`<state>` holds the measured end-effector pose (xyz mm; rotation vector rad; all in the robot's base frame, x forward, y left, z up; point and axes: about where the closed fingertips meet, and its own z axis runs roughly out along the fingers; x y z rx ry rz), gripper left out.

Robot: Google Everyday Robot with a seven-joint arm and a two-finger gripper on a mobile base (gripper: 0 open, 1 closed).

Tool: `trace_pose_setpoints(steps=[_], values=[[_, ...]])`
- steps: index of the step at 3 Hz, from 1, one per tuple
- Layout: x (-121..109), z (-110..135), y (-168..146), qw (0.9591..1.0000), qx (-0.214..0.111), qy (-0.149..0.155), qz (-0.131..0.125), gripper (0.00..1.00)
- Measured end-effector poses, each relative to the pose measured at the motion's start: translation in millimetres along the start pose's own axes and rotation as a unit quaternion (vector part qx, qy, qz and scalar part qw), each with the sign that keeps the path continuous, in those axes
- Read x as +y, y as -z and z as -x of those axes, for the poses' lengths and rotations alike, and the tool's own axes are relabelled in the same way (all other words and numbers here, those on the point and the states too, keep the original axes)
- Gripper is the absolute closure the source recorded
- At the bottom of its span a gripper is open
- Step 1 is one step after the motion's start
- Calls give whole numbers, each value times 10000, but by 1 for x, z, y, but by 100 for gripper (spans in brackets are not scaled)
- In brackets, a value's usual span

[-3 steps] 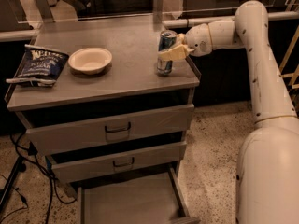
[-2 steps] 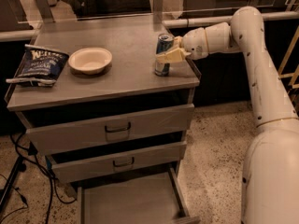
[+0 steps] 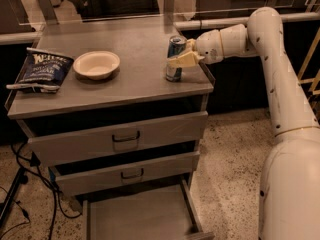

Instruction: Pick redbull can from bottom drawer and place on counter

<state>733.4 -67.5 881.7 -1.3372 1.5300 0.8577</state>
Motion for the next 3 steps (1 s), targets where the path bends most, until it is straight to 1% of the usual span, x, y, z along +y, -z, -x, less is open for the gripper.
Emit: trace_pose_setpoints(steps=[3], values=[[0, 0, 0, 10000, 0, 0, 0, 12]])
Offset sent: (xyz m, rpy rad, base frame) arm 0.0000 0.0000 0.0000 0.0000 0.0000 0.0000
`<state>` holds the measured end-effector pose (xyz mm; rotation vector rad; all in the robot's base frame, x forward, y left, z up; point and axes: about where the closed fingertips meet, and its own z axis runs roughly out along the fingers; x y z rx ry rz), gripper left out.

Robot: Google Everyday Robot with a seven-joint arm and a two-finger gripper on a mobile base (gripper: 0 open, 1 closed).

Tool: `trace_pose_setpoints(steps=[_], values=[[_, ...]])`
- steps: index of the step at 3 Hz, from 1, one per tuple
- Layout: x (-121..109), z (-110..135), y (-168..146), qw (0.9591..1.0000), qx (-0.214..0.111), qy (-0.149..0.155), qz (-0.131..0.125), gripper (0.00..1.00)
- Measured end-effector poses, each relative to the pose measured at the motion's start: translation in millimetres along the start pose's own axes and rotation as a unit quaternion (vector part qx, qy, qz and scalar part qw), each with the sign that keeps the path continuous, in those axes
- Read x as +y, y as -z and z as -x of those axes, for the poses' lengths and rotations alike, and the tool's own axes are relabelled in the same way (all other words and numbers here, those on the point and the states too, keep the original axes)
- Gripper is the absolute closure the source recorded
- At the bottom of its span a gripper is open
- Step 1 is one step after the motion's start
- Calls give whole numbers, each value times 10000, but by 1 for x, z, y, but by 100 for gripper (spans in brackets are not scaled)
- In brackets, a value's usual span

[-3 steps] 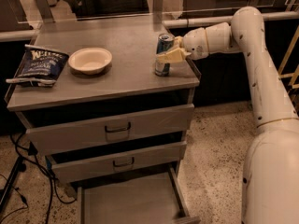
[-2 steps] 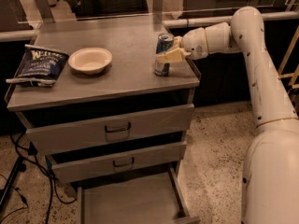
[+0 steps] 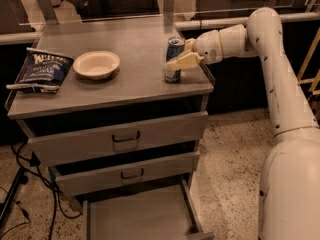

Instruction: Pick redbull can from bottom drawer and place on counter

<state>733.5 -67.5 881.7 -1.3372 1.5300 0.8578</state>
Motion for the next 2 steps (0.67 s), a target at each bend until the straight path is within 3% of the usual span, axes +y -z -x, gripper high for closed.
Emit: trace_pose_setpoints(steps=[1, 2], values=[[0, 0, 0, 10000, 0, 0, 0, 0], [0, 0, 0, 10000, 0, 0, 0, 0]])
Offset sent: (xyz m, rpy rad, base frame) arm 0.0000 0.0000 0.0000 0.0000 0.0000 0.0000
